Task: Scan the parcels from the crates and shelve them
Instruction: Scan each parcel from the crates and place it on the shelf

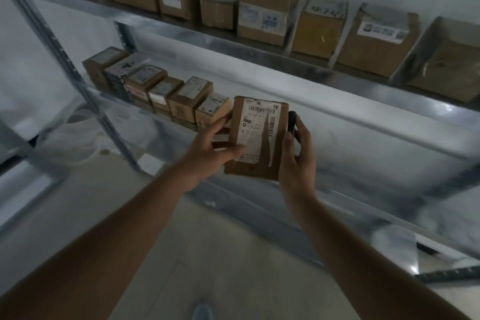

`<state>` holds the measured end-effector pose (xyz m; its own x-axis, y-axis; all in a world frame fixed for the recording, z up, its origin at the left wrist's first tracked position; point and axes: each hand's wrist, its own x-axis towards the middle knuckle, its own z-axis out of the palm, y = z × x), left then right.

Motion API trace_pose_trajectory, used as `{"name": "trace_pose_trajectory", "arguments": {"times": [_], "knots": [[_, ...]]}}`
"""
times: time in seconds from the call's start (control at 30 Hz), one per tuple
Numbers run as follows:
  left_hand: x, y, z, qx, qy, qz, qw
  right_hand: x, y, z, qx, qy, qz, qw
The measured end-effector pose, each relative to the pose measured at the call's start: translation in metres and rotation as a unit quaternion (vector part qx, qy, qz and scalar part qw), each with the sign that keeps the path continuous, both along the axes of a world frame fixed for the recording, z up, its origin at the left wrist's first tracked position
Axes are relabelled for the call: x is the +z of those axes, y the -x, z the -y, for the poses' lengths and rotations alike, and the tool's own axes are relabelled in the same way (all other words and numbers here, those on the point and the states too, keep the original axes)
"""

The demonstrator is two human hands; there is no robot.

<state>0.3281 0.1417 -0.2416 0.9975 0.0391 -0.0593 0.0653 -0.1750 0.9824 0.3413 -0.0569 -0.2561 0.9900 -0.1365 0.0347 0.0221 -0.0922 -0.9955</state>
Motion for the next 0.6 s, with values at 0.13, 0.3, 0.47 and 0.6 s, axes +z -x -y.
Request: {"name": "trace_pose_trajectory", "arguments": {"times": [0.13,0.3,0.47,0.6], "knots": [[-0.019,-0.030,-0.025,-0.020,-0.045,0.016,0.999,-0.013,-0.018,-0.028,-0.056,-0.030,-0.040,0.997],[-0.041,-0.067,-0.038,-0.045,-0.075,0.031,0.996,-0.031,-0.048,-0.046,-0.100,-0.035,-0.060,0.993],[-0.066,-0.112,-0.045,-0.074,-0.124,0.041,0.989,-0.060,-0.087,-0.053,-0.106,-0.045,-0.087,0.990],[-0.084,-0.141,-0.046,-0.070,-0.135,0.031,0.988,-0.083,-0.119,-0.057,-0.102,-0.060,-0.121,0.986]]}}
